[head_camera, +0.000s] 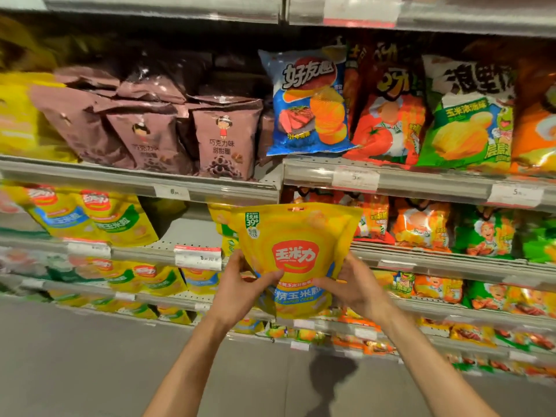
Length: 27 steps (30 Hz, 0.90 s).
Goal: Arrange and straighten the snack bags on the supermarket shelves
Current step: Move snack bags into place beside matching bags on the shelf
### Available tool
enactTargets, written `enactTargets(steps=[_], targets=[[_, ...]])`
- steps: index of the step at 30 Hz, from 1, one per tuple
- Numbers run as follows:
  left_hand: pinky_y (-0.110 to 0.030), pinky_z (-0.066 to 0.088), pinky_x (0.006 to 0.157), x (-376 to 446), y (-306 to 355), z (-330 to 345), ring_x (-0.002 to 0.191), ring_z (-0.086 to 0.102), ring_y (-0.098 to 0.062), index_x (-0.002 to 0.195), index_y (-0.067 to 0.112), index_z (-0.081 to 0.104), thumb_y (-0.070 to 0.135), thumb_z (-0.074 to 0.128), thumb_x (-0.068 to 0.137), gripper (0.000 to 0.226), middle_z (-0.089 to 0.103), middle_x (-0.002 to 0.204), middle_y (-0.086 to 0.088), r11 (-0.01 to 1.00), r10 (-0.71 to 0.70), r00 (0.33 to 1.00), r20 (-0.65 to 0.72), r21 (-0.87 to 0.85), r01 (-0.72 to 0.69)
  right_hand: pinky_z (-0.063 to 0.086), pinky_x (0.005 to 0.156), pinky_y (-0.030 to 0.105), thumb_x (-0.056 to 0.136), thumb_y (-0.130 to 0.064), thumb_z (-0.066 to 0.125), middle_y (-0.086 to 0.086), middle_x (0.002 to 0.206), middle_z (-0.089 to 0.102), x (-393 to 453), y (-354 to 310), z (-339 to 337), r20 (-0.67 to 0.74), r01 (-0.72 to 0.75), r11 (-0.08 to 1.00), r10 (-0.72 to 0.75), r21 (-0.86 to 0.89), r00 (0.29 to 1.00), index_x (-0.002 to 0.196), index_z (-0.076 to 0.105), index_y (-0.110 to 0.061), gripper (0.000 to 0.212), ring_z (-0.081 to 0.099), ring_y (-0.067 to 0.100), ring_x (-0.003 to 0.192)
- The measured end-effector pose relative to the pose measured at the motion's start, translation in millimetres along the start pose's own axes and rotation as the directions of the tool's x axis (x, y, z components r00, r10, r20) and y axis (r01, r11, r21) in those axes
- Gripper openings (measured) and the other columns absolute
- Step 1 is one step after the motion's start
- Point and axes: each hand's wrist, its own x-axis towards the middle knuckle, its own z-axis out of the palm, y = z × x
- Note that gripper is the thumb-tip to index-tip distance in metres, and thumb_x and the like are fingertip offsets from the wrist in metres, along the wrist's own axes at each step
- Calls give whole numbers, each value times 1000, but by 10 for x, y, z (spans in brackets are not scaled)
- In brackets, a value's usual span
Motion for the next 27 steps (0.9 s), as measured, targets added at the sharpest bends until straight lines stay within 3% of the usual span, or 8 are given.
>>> enactTargets(steps=[4, 7, 10, 13, 16, 19, 23, 27], targets=[[-23, 58, 78, 83, -74, -720, 90, 68, 7, 112, 19, 57, 33, 90, 70, 56, 73, 103, 7, 1000, 9, 1000, 9, -15, -9, 61, 67, 28, 81, -20, 85, -15, 99, 77, 20, -96, 684, -44, 93, 974, -104, -206, 994, 120, 62, -24, 46, 75, 10, 88], [-11, 53, 67, 148, -171, -1236, 86, 67, 10, 114, 11, 56, 20, 88, 77, 50, 72, 104, 1, 1000, 8, 1000, -6, -10, -8, 56, 90, 38, 71, -62, 82, -5, 111, 73, 140, -151, 1193, -94, 155, 879, -219, -451, 971, 118, 70, -29, 59, 67, 13, 104], [-7, 50, 63, 216, -252, -1676, 81, 65, 15, 112, 9, 56, 12, 86, 79, 45, 70, 103, 0, 1000, 14, 999, -35, -17, -15, 50, 84, 40, 64, -71, 73, 6, 93, 69, 300, -105, 1649, -96, 189, 821, -283, -539, 954, 99, 73, -14, 67, 59, 19, 90], [-7, 51, 65, 319, -328, -2030, 87, 66, 12, 110, 18, 56, 15, 88, 77, 46, 70, 105, 3, 1000, 9, 997, -71, -28, -11, 42, 69, 43, 70, -54, 86, 18, 71, 56, 445, -161, 2060, -138, 119, 849, -219, -514, 966, 72, 50, -6, 60, 51, 33, 68], [-9, 53, 69, 459, -406, -2296, 101, 67, -2, 110, 20, 56, 29, 91, 72, 53, 71, 108, 4, 1000, -8, 994, -110, -19, 6, 43, 62, 37, 76, -33, 88, 1, 64, 61, 650, -180, 2343, -113, 51, 901, -109, -430, 988, 72, 40, -13, 52, 55, 16, 61], [-7, 52, 69, 641, -453, -2482, 97, 66, 8, 113, 17, 55, 31, 91, 70, 57, 70, 109, 6, 1000, -20, 992, -125, 1, 21, 50, 57, 27, 81, -22, 86, -5, 70, 74, 914, -126, 2531, -34, -1, 958, -9, -288, 999, 74, 39, -9, 49, 70, 8, 67], [-8, 53, 77, 947, -485, -2616, 96, 59, 24, 125, 20, 53, 33, 92, 69, 69, 67, 116, 12, 1000, -17, 993, -120, 18, 19, 58, 79, 53, 70, -57, 85, 7, 91, 79, 1256, -69, 2691, 20, 47, 972, -44, -232, 999, 106, 58, 8, 79, 75, 27, 95], [-19, 58, 87, 1230, -487, -2652, 95, 58, 25, 125, 19, 52, 26, 92, 71, 67, 66, 116, 12, 998, -43, 993, -106, 39, 47, 57, 78, 22, 85, -13, 81, -3, 97, 79, 1600, 90, 2802, -54, -9, 990, 1, -138, 999, 102, 70, -12, 21, 74, 12, 98]])
